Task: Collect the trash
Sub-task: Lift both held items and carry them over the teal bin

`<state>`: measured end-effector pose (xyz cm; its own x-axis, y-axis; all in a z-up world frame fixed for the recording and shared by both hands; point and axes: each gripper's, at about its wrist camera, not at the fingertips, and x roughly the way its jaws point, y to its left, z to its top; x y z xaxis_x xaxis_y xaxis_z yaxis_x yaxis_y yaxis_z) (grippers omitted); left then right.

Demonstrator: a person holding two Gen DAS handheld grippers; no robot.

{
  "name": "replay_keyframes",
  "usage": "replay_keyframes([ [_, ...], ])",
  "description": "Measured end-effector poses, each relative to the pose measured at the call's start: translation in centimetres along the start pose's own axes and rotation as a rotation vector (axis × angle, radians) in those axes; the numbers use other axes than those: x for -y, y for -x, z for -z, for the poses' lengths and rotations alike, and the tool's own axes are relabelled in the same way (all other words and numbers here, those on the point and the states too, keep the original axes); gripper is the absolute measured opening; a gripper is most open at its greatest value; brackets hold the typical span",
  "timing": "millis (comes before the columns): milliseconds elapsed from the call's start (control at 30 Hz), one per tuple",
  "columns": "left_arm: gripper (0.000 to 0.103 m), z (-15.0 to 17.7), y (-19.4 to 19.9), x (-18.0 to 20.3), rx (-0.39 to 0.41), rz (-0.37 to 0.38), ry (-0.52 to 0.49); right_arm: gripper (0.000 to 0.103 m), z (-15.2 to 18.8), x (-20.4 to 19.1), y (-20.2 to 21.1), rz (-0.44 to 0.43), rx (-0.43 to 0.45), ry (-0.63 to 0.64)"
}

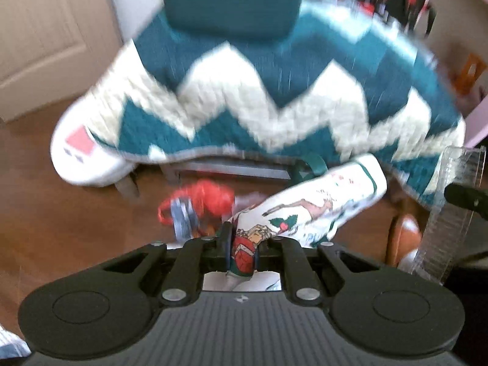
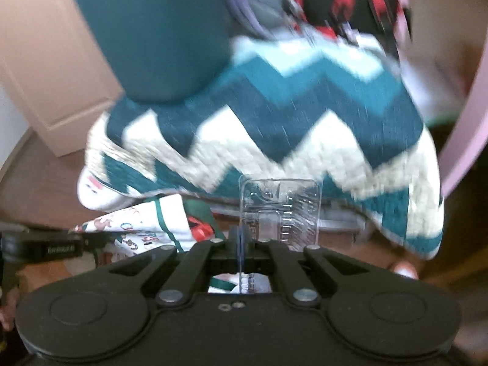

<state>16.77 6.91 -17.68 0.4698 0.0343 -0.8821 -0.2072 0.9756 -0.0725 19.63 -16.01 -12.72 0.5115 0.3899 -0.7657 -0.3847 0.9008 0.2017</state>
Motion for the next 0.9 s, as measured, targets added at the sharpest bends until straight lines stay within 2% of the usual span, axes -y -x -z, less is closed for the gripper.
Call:
replay_keyframes([
  [167, 0.013, -2.9, 5.8, -0.3, 0.142, -0.003, -0.002, 0.001, -3.8, -2.6, 4.5, -0.043, 0.118, 0.097],
  [400, 0.013, -8.7, 13.8, -0.4, 0.318, -0.012, -0.010, 0.001, -10.6, -6.1, 9.7, -0.083, 0.267, 0.220],
  [567, 0.013, -13.5, 19.0, -0.6, 0.420, -0.031, -0.013, 0.001, -16.4, -8.3, 12.4, -0.089, 0.365, 0.280],
  [667, 0.013, -17.0, 22.1, -0.7, 0.454, -0.034, -0.003, 0.001, -20.1, -9.6, 13.7, -0.082, 0.420, 0.305],
  [900, 0.013, -24.1, 28.4, 0.7, 0.603, -0.136, -0.072, 0.001, -27.5, -11.8, 16.1, -0.088, 0.554, 0.302],
])
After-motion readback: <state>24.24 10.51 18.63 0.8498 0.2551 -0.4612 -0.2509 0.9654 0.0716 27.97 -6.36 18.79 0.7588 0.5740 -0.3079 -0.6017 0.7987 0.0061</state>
